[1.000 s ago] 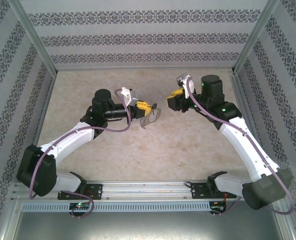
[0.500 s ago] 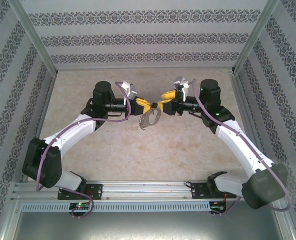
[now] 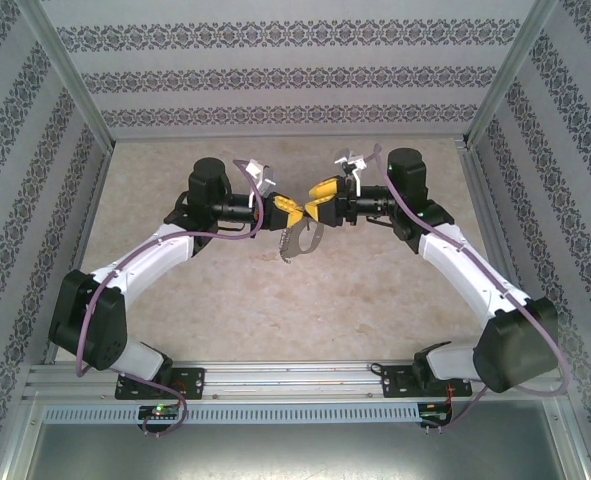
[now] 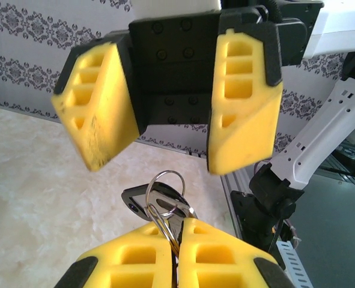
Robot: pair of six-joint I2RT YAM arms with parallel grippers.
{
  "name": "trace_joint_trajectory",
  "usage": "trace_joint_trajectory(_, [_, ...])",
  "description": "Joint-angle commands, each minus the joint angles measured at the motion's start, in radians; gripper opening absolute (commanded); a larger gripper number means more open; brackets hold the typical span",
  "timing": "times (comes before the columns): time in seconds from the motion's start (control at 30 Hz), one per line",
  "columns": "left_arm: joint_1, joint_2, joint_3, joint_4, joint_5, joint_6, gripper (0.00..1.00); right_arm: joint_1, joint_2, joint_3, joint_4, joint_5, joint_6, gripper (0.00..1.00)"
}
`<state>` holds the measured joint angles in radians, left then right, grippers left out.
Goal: Put the keys on the keyring
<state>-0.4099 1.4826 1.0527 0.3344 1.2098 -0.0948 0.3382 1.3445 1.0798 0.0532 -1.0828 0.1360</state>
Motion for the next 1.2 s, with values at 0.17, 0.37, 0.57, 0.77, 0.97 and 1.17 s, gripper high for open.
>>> trace_joint_trajectory(0.17, [0.011,0.018,0.041,-0.006,0.057,-0.017,0.0,0.022,0.052,0.038,0.011,-0.107,-0.017,0.44])
trace_joint_trajectory(0.37, [0.01,0.022,0.046,-0.008,0.066,-0.016,0.0,0.025,0.083,0.051,-0.012,-0.17,-0.031,0.15])
trace_joint_trajectory(0.57, [0.011,0.022,0.051,-0.016,0.067,-0.013,0.0,0.029,0.094,0.057,-0.07,-0.218,-0.08,0.0])
trace_joint_trajectory(0.77, [0.011,0.022,0.058,-0.031,0.073,-0.004,0.0,0.017,0.087,0.055,-0.112,-0.219,-0.102,0.26])
trace_joint_trajectory(0.97, [0.011,0.024,0.063,-0.032,0.071,0.0,0.0,0.019,0.1,0.059,-0.117,-0.237,-0.108,0.0])
trace_joint_trajectory(1.17, [0.011,0.024,0.063,-0.024,0.05,-0.006,0.0,0.018,0.086,0.041,-0.089,-0.178,-0.1,0.0])
